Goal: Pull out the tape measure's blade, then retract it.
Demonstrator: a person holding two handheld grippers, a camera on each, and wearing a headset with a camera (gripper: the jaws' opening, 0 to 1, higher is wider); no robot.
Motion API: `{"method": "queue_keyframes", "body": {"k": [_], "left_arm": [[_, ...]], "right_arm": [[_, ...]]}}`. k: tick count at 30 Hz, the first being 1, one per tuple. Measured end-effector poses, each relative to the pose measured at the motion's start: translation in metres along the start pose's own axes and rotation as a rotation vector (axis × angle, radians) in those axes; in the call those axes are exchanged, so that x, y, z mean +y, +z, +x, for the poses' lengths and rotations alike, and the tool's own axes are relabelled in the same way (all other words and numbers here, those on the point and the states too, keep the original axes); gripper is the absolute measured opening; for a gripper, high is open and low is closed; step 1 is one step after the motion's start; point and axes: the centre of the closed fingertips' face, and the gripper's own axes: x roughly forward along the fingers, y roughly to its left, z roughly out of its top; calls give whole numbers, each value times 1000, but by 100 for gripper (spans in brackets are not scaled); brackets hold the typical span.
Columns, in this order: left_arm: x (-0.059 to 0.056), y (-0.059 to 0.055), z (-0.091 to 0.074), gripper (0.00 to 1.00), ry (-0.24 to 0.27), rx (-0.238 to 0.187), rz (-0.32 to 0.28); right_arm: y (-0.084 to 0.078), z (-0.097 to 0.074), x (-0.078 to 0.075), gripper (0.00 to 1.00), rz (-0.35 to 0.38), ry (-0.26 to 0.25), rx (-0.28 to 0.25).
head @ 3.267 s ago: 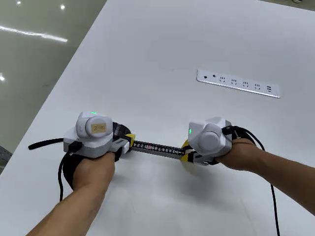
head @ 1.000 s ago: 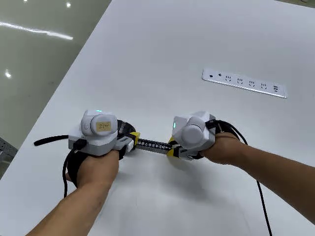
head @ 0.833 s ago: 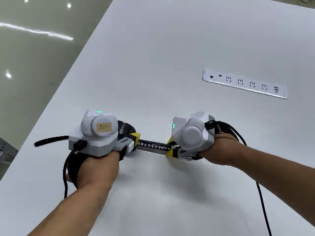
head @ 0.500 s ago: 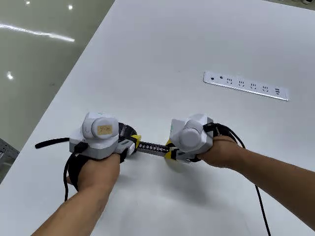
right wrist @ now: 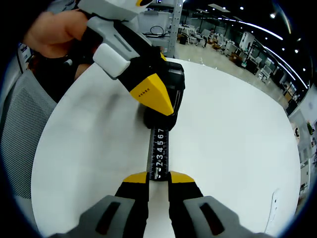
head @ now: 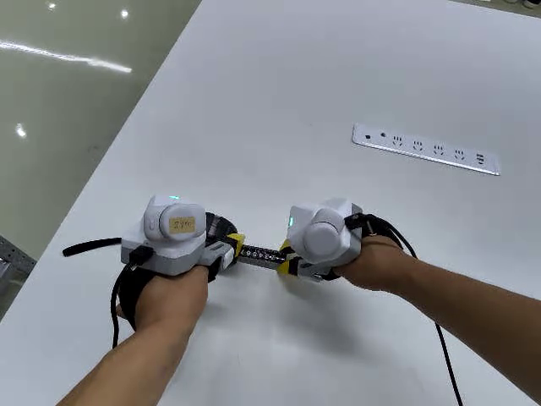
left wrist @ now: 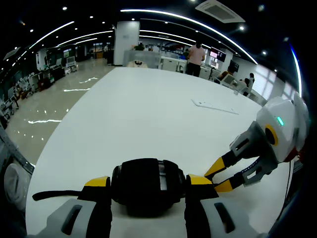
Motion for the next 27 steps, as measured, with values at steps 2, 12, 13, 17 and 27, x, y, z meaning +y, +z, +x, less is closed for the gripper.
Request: {"method": "queue_keyframes", "body": {"k": [2,12,13,17,27], "left_arm": [[0,0,0,56,-1,1,1],[0,0,0,56,-1,1,2],[0,0,0,56,-2,1,2],[0,0,0,56,-2,1,3],[-1,0,0,56,-2,1,5]], "right_arm": [[2,1,0,14,-1,0,-3],[9,6,0,14,5,2,-19],[9,7,0,14,6,2,-20],[13,9,-1,13,13,4,-27],[21,14,-1,13,23,8,-47]]}}
